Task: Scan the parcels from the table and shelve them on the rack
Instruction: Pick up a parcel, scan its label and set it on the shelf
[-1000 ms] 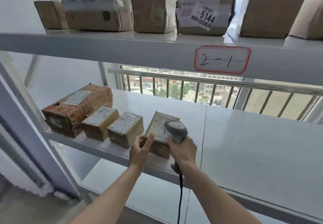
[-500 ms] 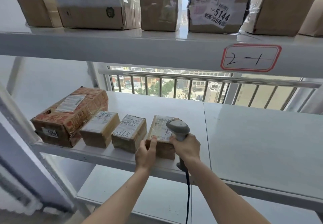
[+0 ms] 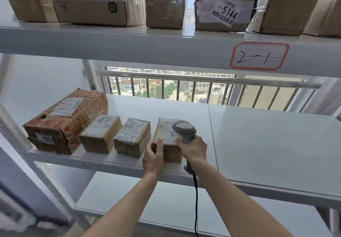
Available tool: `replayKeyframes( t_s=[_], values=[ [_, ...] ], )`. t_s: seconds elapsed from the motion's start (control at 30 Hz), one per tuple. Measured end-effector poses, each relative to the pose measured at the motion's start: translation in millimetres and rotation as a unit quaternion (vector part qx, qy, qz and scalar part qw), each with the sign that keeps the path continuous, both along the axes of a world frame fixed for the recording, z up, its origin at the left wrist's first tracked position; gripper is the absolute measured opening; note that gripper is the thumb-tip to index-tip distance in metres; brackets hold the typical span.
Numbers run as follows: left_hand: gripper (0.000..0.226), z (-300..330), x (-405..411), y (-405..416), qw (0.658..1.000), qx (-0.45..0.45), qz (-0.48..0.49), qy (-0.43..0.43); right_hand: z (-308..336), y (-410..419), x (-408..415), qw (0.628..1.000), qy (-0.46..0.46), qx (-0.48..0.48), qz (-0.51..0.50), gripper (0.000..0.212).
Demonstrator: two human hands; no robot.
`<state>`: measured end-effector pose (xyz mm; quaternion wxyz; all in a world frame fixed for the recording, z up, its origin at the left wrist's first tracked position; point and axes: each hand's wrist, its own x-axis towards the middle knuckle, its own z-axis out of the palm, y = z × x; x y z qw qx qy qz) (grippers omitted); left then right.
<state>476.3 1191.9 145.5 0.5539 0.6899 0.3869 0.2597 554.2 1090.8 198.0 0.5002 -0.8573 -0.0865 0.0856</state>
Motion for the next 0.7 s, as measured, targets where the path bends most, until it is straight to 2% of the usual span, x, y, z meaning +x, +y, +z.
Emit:
replayKeyframes(
  t_s=[0.17,0.33,0.5,0.6,0.7],
  values=[
    [0.061,1.2,-0.3,-2.1,1.000,-0.005,0.001,0.006,2.0,-0.8,-1.6,1.000,0.001,0.000,0.003,0.034],
    [0.060,1.6,-6.9,-11.1,1.000,-0.009,0.010,-0.025,1.6,-5.0,-2.8,1.000,0.003,0.009,-0.003,0.037],
    [0.060,-9.3,-15.0,-19.8,0.999,-0.001,0.014,-0.047,0.8,-19.3,-5.7,1.000,0.003,0.020,0.003,0.024],
    [0.053,-14.5,-22.1,-31.4,0.997,-0.004,0.042,-0.071,2.2,-35.4,-8.1,1.000,-0.002,0.018,0.000,0.021],
    [0.038,-23.1,-31.2,-50.6,0.994,0.041,0.065,-0.077,1.1,-50.6,-12.2,0.999,-0.001,0.033,-0.012,0.020]
  ],
)
